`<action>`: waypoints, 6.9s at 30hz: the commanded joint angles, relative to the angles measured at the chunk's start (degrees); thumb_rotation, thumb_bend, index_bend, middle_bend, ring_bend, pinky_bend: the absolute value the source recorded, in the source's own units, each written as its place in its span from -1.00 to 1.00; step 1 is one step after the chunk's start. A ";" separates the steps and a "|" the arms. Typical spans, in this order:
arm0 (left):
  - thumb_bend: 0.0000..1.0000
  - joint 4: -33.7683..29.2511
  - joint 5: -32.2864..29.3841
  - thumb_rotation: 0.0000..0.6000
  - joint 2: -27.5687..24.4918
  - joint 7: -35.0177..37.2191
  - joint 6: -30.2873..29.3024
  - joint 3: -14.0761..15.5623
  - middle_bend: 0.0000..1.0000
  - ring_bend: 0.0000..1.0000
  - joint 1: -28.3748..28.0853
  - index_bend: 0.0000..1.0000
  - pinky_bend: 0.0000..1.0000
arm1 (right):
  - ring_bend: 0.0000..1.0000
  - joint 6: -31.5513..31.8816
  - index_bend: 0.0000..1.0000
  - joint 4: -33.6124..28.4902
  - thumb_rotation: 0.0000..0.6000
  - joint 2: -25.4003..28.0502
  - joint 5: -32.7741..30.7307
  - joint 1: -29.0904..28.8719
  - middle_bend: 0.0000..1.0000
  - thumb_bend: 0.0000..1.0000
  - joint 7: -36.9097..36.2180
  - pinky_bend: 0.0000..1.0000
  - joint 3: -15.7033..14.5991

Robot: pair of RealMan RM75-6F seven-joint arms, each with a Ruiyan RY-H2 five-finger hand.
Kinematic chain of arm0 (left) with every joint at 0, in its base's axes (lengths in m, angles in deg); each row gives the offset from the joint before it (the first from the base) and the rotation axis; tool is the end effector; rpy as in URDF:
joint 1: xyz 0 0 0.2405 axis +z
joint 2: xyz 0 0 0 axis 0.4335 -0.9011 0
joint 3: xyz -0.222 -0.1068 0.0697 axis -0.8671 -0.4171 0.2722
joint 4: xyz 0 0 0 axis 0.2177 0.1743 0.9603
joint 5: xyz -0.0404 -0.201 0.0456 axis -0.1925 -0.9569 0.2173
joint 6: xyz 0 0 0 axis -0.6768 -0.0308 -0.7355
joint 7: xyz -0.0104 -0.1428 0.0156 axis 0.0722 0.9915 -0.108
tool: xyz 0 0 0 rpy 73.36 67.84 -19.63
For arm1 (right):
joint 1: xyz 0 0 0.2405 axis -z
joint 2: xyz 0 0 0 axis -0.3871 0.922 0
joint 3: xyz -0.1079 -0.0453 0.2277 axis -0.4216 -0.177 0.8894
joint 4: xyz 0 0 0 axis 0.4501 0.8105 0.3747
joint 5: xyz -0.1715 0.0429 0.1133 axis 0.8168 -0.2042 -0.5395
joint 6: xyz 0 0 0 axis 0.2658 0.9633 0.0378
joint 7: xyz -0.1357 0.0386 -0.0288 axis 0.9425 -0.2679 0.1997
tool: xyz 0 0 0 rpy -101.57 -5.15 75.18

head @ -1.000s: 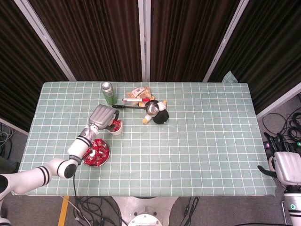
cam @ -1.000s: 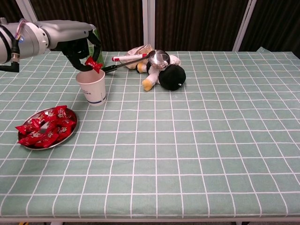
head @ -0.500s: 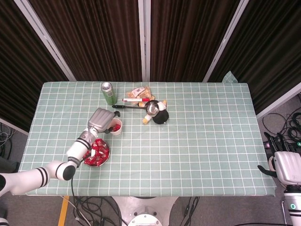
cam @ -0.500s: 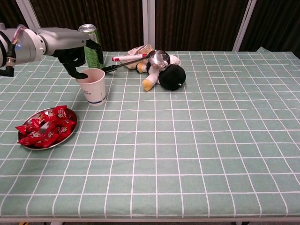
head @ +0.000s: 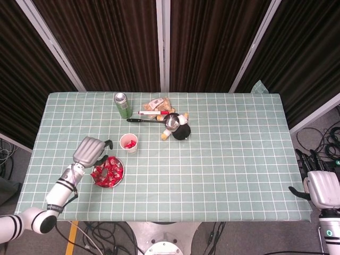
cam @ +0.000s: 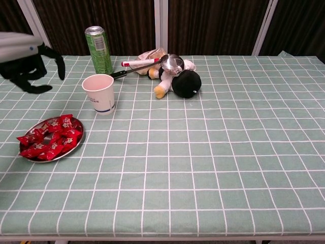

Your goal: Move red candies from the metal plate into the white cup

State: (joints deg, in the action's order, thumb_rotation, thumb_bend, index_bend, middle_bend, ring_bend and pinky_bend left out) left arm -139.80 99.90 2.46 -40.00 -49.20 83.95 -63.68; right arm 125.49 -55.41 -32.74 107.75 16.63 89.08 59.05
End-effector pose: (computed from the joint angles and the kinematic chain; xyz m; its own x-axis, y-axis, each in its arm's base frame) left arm -0.2081 0.3237 0.0405 0.5218 0.2512 0.8153 0.8351 -0.3454 -0.4281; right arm -0.3151 -0.1922 0.1774 0.4722 -0.0346 0.8808 -0.8813 0.0045 0.4726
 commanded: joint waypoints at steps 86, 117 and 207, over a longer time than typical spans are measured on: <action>-0.26 5.89 -0.76 1.00 3.96 -2.70 3.49 -3.11 0.99 0.90 0.28 0.25 1.00 | -0.99 -0.03 -0.95 -2.42 1.00 0.90 -0.64 -0.14 -0.64 -0.96 2.24 -0.54 0.13; -0.30 8.92 -12.41 1.00 7.69 -6.61 13.69 -8.73 0.95 0.89 -12.16 -0.19 1.00 | -0.99 -0.15 -0.95 -0.79 1.00 0.52 -1.33 0.21 -0.64 -0.96 0.35 -0.52 0.19; -0.44 18.34 0.65 1.00 12.35 -6.11 9.46 0.33 0.94 0.88 0.50 -0.06 1.00 | -0.99 0.59 -0.95 -3.20 1.00 1.34 -0.31 0.47 -0.63 -0.97 2.38 -0.49 -0.19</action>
State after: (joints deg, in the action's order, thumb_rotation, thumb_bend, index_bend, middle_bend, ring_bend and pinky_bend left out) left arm -121.38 100.58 14.88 -46.05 -39.71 84.26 -63.20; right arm 126.05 -58.62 -31.39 107.41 17.07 91.48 58.89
